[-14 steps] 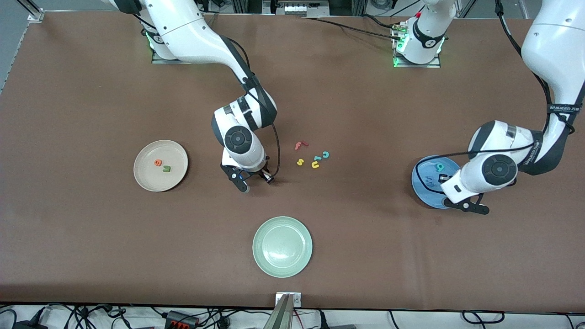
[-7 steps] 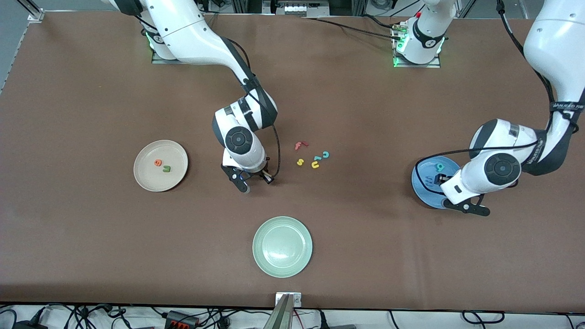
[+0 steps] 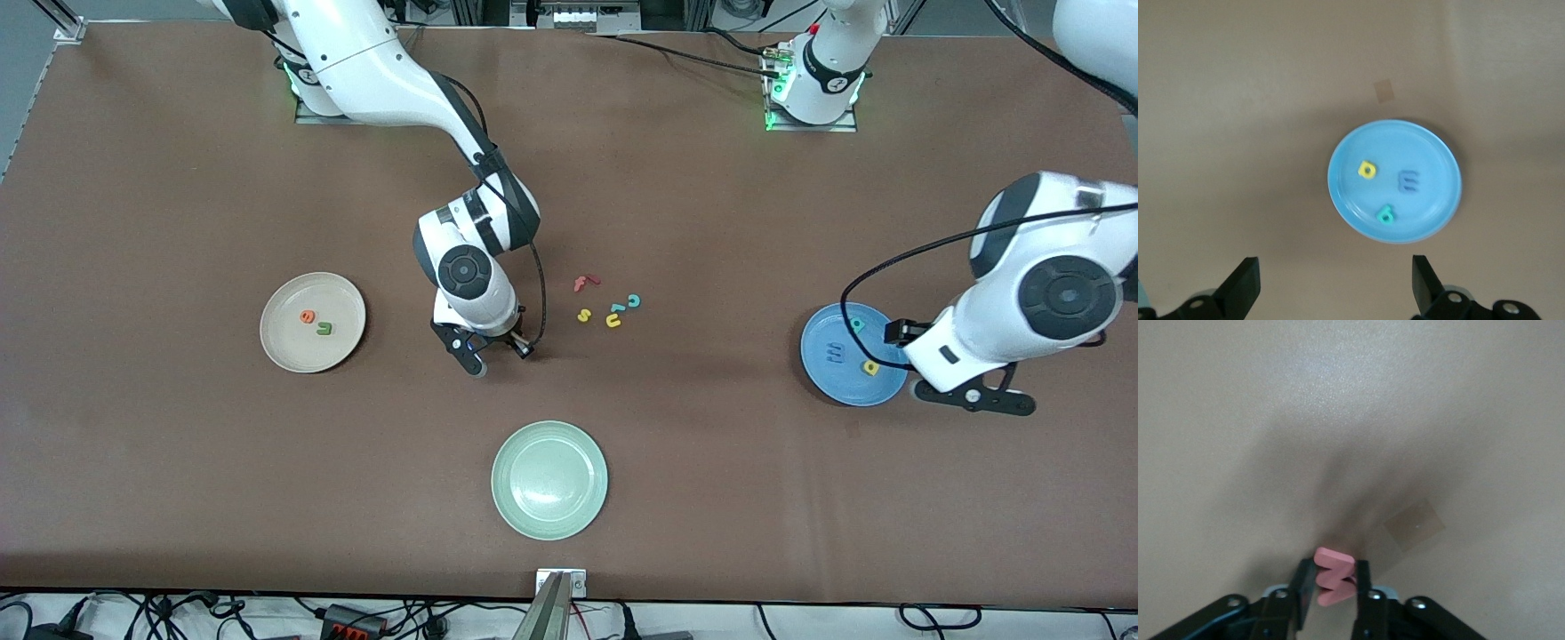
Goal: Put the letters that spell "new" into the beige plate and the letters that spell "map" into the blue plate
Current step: 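Carry the pink w to the beige plate while the left gripper withdraws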
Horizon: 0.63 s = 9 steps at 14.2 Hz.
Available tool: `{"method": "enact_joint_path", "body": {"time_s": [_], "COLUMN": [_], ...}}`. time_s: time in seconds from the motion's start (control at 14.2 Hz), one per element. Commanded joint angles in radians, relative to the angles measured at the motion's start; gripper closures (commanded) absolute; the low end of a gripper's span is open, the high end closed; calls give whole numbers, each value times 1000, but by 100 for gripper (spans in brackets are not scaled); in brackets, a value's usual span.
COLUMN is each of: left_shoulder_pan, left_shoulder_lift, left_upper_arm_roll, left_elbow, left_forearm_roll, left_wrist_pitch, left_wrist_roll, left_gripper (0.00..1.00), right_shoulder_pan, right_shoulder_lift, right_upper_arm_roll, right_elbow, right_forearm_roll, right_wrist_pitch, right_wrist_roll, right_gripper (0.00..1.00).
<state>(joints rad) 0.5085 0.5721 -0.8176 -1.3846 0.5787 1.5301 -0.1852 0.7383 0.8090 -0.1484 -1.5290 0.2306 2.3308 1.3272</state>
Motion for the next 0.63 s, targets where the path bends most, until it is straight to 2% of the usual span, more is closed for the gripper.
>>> {"method": "enact_joint_path", "body": {"time_s": [0.0, 0.21, 0.28, 0.35, 0.42, 0.56], "left_shoulder_pan": [-7, -13, -16, -39, -85, -215], "left_shoulder_lift": [17, -46, -66, -105, -151, -216], "left_upper_arm_roll": [-2, 17, 53, 108, 192, 392], "left_elbow": [117, 147, 147, 147, 147, 136], "left_forearm_roll": [-78, -187, -230, -284, -348, -452], "left_wrist_pitch": [-108, -163, -176, -177, -177, -176], "left_wrist_roll": [9, 67, 81, 96, 110, 116], "left_gripper": [0, 0, 0, 0, 0, 0], "right_shoulder_pan": [7, 6, 6, 4, 1, -8], "right_shoulder_lift": [16, 12, 7, 3, -7, -10], "right_upper_arm_roll": [-5, -7, -10, -10, -10, -11], "right_elbow": [24, 24, 24, 24, 24, 24], "right_forearm_roll": [-4, -5, -5, -16, -27, -50], "right_wrist_pitch": [2, -4, -7, -13, -24, -57], "right_wrist_roll": [0, -22, -23, -35, -45, -80], "right_gripper": [76, 81, 82, 82, 82, 82]}}
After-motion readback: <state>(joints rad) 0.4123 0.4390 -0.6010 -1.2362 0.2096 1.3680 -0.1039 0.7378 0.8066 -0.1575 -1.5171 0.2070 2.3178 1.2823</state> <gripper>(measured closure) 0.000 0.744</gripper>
